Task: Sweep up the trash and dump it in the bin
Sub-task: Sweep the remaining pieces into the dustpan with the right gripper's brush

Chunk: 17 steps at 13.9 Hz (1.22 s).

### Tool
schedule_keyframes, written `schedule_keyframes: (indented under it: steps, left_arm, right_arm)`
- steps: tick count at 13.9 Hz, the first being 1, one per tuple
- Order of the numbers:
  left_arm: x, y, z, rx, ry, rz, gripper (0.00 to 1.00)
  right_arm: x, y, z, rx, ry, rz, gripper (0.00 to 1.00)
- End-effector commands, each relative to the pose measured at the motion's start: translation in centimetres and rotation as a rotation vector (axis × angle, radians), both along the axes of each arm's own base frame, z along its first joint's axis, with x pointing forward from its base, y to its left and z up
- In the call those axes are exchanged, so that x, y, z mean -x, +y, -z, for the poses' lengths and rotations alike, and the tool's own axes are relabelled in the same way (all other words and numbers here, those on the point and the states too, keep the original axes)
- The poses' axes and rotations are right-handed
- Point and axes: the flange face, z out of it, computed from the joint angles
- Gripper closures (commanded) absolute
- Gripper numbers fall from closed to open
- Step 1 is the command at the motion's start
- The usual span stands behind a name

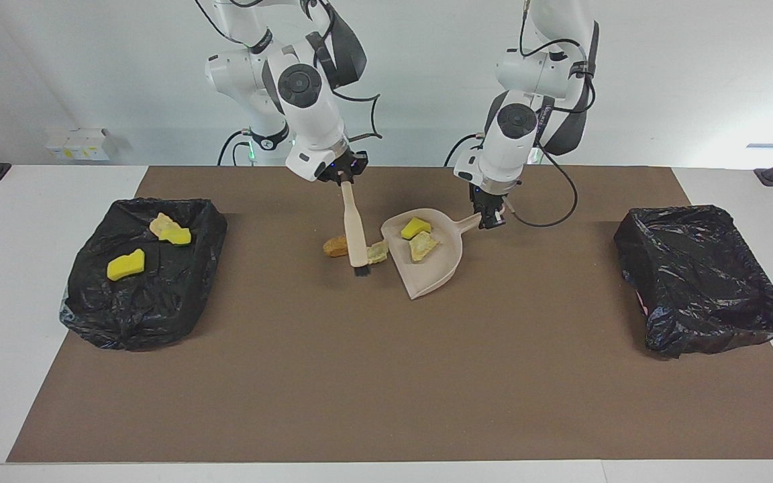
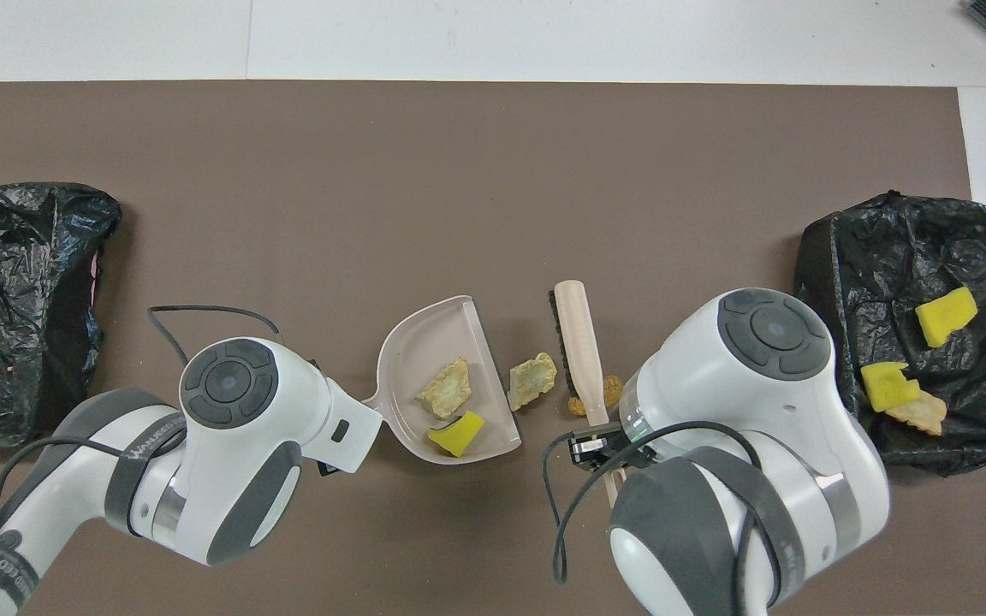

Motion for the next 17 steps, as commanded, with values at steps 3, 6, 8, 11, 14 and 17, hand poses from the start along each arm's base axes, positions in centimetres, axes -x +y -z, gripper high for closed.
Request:
schedule_keyframes:
  steps: [3,6,8,11,14,17]
  left_arm:
    - [0.9,-0.6,0.3,0.012,0.001,0.057,1.0]
    - [0.9,-0.6,0.4,0.012,-0.001,0.051,1.0]
    - [0.9,-0.6,0.3,0.013,-0.003,0.051,1.0]
    - [0.9,-0.6,0.3,0.013,-0.005,0.04,1.0]
    - [0.8,-0.5,0.3,0.011,-0.004,0.026,1.0]
    - [0.9,-0.4,0.3,0.01,-0.003,0.022,1.0]
  right_arm:
    - [1.9,-7.1,2.7,0.097,0.016,0.191,1.0]
    - [3.1,-10.0,4.7,0.095,-0.003,0.209,1.0]
    - [3.9,-9.6,6.3,0.097,-0.026,0.201,1.0]
    - [5.1,-7.1,9.5,0.096,-0.063,0.165,1.0]
    - [4.9,-4.1,11.4,0.072,-0.072,0.133,1.0]
    - [3.1,0.1,11.3,0.038,-0.089,0.077,1.0]
